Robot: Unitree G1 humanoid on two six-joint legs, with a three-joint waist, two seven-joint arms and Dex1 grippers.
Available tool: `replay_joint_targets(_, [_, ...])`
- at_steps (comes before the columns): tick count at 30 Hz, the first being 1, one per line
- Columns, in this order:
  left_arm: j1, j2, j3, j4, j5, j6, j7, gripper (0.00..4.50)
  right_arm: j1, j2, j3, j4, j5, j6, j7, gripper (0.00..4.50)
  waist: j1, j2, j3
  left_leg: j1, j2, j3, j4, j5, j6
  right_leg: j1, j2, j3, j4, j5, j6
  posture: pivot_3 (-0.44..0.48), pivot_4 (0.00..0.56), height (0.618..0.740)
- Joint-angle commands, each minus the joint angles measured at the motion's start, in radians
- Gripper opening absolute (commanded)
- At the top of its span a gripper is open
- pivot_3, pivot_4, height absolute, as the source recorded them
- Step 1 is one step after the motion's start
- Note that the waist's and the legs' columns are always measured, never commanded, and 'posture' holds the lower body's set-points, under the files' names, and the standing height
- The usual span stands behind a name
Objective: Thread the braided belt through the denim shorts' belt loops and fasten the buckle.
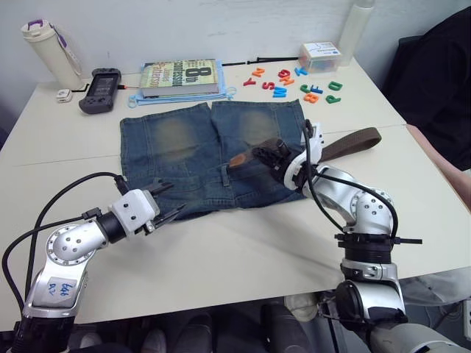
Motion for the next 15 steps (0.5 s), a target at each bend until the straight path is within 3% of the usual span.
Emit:
replay_joint_targets(1, [0.009, 0.0, 0.069, -0.052, -0.048, 0.064, 0.037, 2.78, 0.002, 0.011, 0.008, 0.001, -0.048, 0.004, 0.058, 0.0, 0.0, 0.0, 0.0, 0.0, 0.0, 0.0, 0.0, 0.0, 0.0, 0.0, 0.0, 0.0, 0.0, 0.0, 0.0, 0.0, 0.15, 0.74])
replay_joint_targets(8, [0.023, -0.001, 0.081, -0.058, -0.048, 0.082, 0.047, 2.78, 0.021, 0.02, 0.014, 0.021, -0.132, 0.029, 0.12, 0.0, 0.0, 0.0, 0.0, 0.0, 0.0, 0.0, 0.0, 0.0, 0.0, 0.0, 0.0, 0.0, 0.0, 0.0, 0.0, 0.0, 0.15, 0.74])
replay_joint_targets(15, [0.015, 0.0, 0.072, -0.039, -0.042, 0.074, 0.05, 2.78, 0.028, 0.094, -0.021, 0.034, -0.084, 0.067, 0.118, 0.0, -0.003, 0.0, 0.0, 0.0, 0.0, 0.0, 0.0, 0.0, 0.0, 0.0, 0.0, 0.0, 0.0, 0.0, 0.0, 0.0, 0.15, 0.74])
